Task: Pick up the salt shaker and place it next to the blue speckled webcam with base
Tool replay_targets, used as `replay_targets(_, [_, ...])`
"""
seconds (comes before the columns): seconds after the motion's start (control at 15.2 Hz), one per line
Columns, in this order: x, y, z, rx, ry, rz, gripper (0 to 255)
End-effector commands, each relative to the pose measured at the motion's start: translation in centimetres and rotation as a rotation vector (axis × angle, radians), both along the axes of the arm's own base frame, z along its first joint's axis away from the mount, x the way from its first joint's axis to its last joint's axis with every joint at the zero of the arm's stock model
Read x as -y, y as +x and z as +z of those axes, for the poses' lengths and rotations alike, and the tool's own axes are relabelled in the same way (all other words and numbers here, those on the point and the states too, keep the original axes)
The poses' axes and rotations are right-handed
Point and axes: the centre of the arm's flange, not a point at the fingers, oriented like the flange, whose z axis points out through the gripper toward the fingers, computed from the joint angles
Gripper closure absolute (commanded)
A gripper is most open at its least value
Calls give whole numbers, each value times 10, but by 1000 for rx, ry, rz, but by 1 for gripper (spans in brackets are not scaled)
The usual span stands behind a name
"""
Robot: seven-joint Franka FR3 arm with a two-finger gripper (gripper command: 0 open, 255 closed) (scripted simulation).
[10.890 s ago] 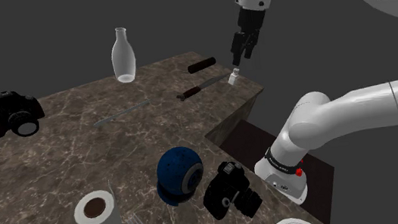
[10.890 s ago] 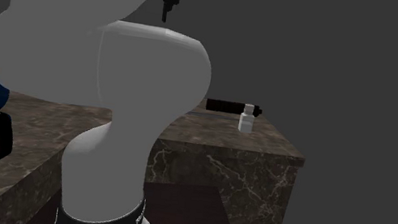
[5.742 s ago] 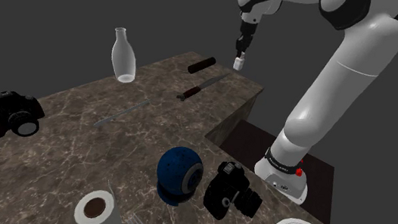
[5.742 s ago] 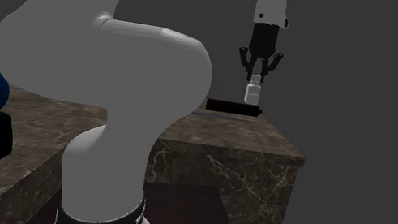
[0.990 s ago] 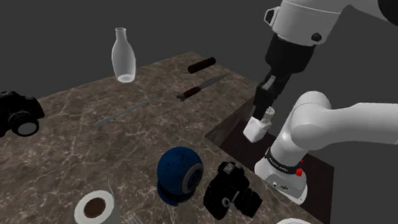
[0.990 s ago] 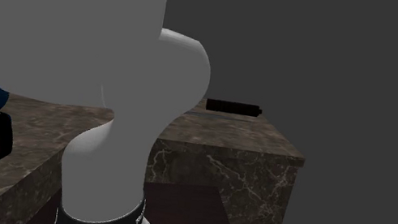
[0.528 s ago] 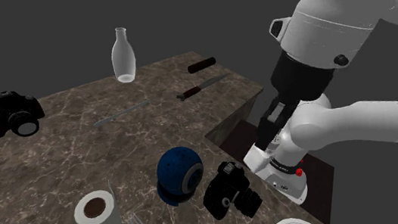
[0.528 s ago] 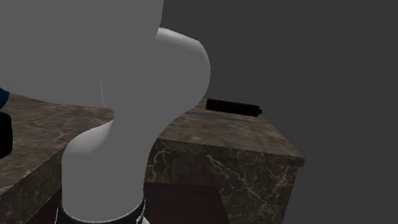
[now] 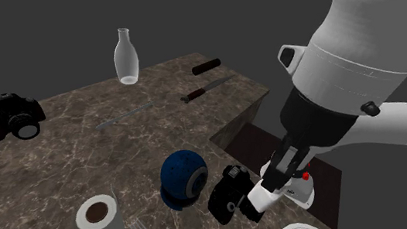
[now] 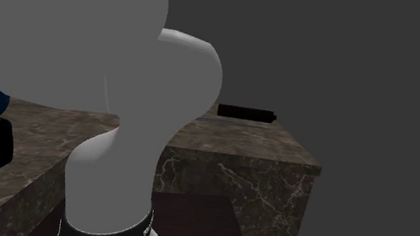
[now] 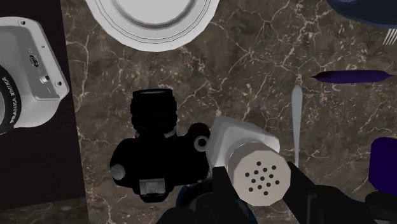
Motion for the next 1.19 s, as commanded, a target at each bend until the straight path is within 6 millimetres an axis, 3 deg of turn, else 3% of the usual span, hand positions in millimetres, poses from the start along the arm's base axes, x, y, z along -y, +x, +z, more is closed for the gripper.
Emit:
replay_targets(0.0, [-2, -1, -10, 0, 0, 0, 255])
replay_targets(1.12, [-2, -1, -100, 0, 0, 0, 255])
